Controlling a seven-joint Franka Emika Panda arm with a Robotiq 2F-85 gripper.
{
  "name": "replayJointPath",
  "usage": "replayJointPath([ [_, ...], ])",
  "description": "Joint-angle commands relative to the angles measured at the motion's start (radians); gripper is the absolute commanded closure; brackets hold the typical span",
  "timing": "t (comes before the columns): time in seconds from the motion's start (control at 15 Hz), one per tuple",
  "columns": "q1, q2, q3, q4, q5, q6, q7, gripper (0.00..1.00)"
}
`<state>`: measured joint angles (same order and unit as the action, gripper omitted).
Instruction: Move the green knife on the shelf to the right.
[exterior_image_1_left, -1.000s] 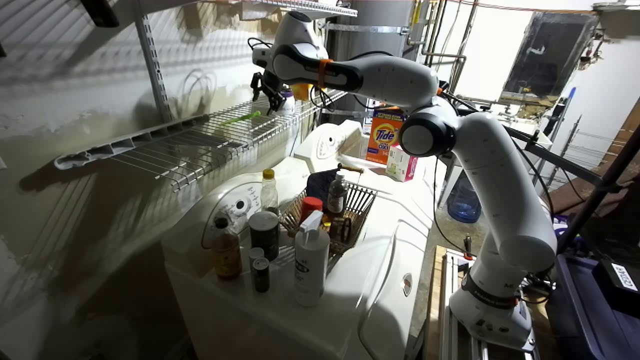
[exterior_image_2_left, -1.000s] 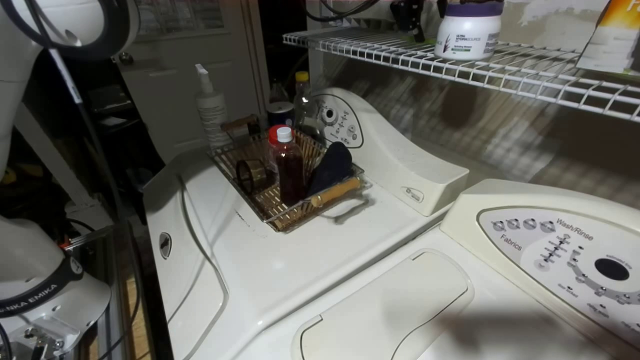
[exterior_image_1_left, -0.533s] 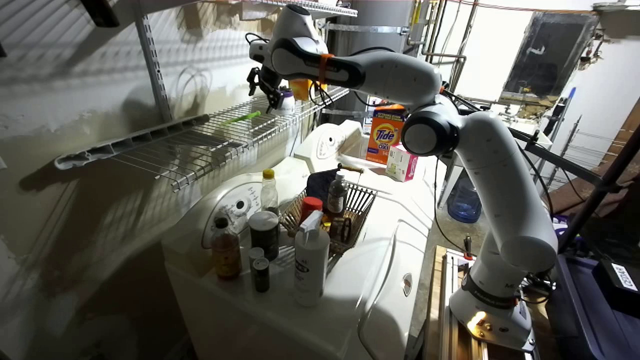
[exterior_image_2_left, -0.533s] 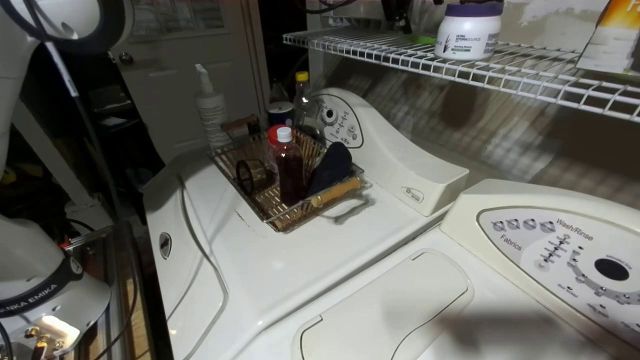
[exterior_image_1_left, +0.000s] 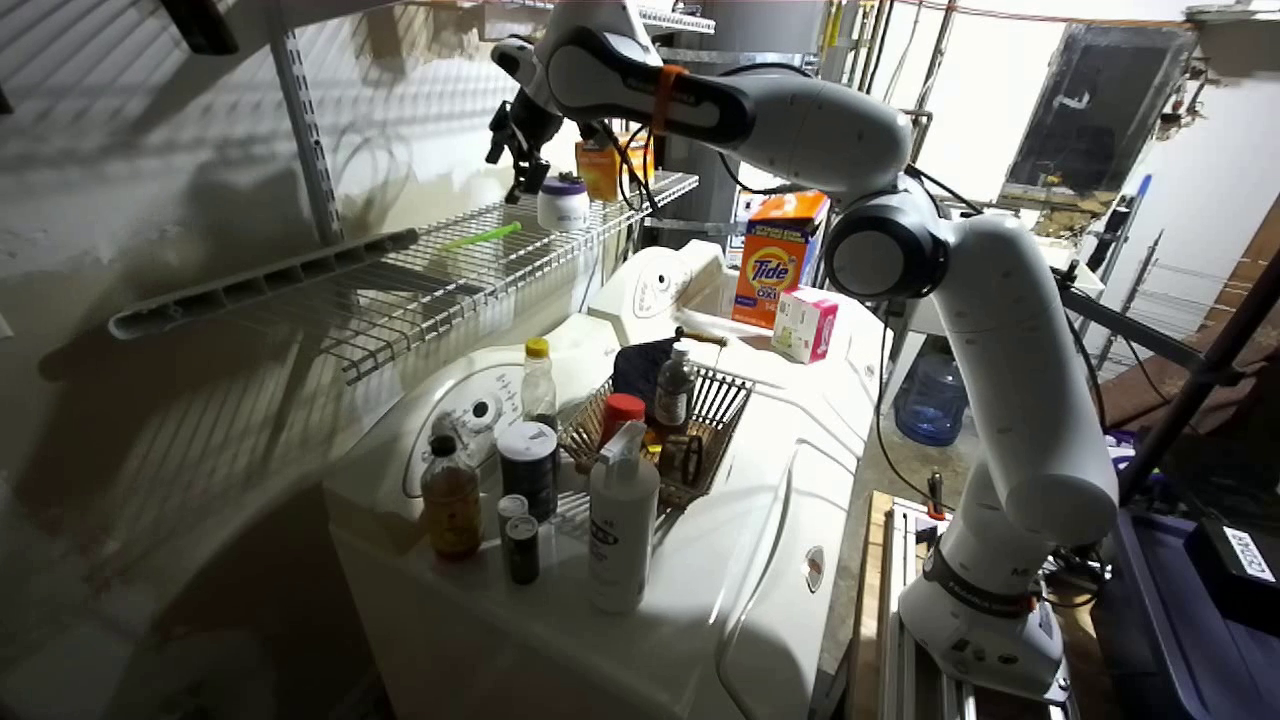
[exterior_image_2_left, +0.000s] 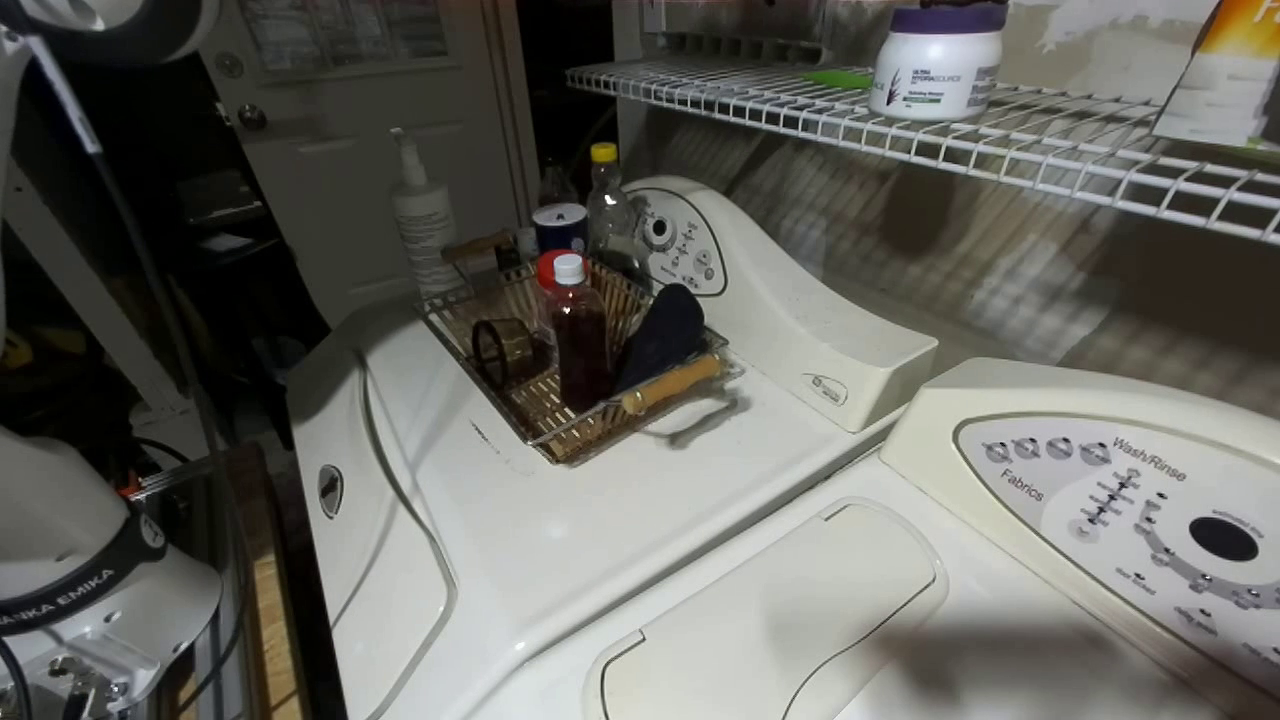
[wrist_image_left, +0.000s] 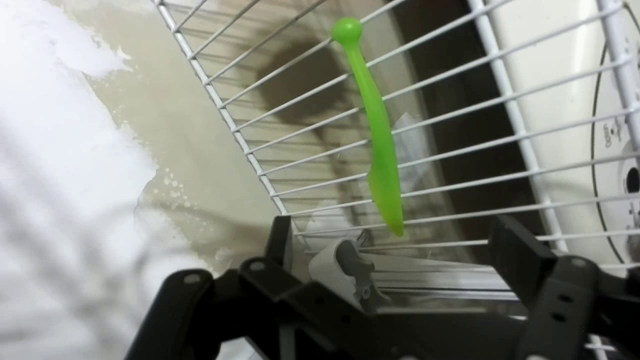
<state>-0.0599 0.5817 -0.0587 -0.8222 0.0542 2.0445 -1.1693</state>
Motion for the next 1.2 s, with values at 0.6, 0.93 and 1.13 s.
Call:
replayJointPath([
  [0.6, 0.094, -0.33, -0.059, -0.489, -0.02, 0.046, 0.663, 0.0],
  [0.93, 0.097, -0.418, -0.048, -0.664, -0.04, 0.232, 0.633, 0.0],
  [1.13, 0.095, -0.451, -0.051, -0.743, -0.046, 0.303, 0.643, 0.0],
])
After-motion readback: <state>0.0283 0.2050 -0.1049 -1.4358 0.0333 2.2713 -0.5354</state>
